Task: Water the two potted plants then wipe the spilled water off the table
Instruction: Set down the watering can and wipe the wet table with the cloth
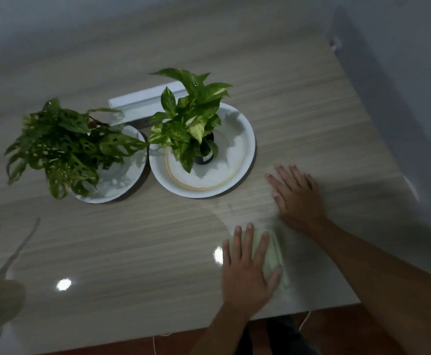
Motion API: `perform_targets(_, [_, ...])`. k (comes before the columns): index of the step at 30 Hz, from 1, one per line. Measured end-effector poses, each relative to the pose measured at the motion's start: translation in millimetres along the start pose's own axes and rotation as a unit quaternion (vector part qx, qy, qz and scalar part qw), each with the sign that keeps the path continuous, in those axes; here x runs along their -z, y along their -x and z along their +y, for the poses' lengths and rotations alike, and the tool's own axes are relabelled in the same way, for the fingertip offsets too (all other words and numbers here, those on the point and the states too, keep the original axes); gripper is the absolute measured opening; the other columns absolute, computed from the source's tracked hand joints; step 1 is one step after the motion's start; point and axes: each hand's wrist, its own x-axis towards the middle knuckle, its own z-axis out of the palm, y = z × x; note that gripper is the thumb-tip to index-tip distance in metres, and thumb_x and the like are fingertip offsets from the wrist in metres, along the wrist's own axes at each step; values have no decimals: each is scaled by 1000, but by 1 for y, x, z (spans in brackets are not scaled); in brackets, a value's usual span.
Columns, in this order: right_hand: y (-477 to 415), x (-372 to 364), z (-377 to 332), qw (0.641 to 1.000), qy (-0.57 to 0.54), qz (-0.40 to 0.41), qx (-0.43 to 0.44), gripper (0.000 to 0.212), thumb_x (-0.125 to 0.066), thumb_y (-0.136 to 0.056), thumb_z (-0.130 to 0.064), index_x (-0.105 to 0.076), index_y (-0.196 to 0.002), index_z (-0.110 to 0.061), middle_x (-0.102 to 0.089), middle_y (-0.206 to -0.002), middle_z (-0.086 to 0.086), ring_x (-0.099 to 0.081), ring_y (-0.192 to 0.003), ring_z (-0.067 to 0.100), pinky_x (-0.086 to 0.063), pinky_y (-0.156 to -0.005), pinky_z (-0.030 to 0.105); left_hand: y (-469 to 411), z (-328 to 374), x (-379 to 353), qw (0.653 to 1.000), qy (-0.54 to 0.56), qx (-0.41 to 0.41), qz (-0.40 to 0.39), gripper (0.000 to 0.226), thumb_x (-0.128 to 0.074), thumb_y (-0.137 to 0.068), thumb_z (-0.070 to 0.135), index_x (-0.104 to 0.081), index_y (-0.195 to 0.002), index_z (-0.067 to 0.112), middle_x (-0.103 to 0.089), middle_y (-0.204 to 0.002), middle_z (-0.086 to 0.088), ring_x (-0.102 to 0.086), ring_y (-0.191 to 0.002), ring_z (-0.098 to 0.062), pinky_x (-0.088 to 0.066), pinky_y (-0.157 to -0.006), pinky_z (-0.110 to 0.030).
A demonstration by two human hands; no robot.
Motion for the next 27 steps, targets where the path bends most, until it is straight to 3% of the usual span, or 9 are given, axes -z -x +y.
perform_targets(2, [0, -3, 2, 1000, 4, 6, 4, 52, -34, -95, -41, -40, -147, -37, -35, -158, -5, -28, -147, 24, -23, -113, 47, -33, -17, 11, 999, -17, 41, 8, 66, -41, -95, 54, -29, -156, 33, -16, -167, -4, -12, -154, -30, -17, -120, -56])
perform_targets(4, [1, -6, 5, 1000, 0, 13, 6, 51, -34, -97, -42, -38, -147, -39, -33, -159, -6, -25, -147, 23, -21, -114, 46, -42, -57, 26, 990, -41, 136, 8, 64, -34, -97, 49, -30, -157, 28, -18, -167, -4, -15, -153, -30, -20, -119, -55])
perform_targets(8, [3, -8, 7, 998, -20, 55, 9, 48, -37, -98, -41, -40, -146, -39, -36, -158, -7, -26, -147, 22, -20, -115, 45, 25, -104, 40, 974, -67, 217, 8, 65, -26, -98, 47, -27, -158, 21, -16, -166, -7, -20, -152, -34, -23, -117, -58])
perform_targets(12, [5, -7, 8, 994, -22, 107, 23, 46, -42, -98, -37, -47, -143, -35, -40, -155, -4, -32, -146, 23, -24, -114, 46, 63, -25, 1, 989, 2, 148, -24, 65, -28, -99, 48, -26, -158, 21, -15, -168, -9, -16, -152, -36, -25, -114, -62])
perform_targets(14, [4, -6, 8, 994, -24, 106, 27, 46, -43, -97, -37, -48, -143, -35, -41, -155, -4, -33, -145, 24, -25, -113, 46, 41, 21, -17, 998, 9, 61, -10, 68, -35, -97, 49, -25, -158, 23, -14, -168, -7, -14, -153, -36, -22, -116, -62])
perform_targets(16, [2, -5, 11, 995, -24, 94, 38, 46, -43, -96, -37, -49, -142, -33, -42, -154, -2, -35, -144, 25, -27, -111, 46, -1, 38, -19, 1000, 5, 28, -2, 69, -42, -96, 48, -24, -158, 25, -13, -168, -4, -11, -154, -32, -16, -118, -61])
perform_targets(19, [-10, 2, 28, 995, -24, 88, 40, 46, -43, -95, -36, -53, -140, -27, -45, -152, 4, -38, -141, 30, -32, -104, 45, -52, 12, 0, 997, -23, 69, 5, 64, -38, -98, 48, -26, -158, 26, -14, -168, -1, -8, -155, -27, -14, -120, -58])
perform_targets(23, [-26, 15, 66, 993, -2, 120, 10, 44, -44, -97, -35, -56, -137, -21, -48, -150, 9, -42, -138, 36, -34, -103, 48, -49, -40, 31, 990, -30, 134, -6, 71, -30, -100, 59, -17, -160, 24, -6, -169, 0, 0, -155, -24, -9, -122, -55])
perform_targets(27, [-27, 13, 89, 991, 7, 133, -2, 44, -42, -99, -37, -54, -139, -23, -46, -151, 8, -41, -139, 36, -33, -104, 49, -25, -43, 43, 997, 3, 74, 22, 78, -33, -98, 64, -13, -160, 22, -5, -169, 2, -1, -155, -21, 0, -124, -47])
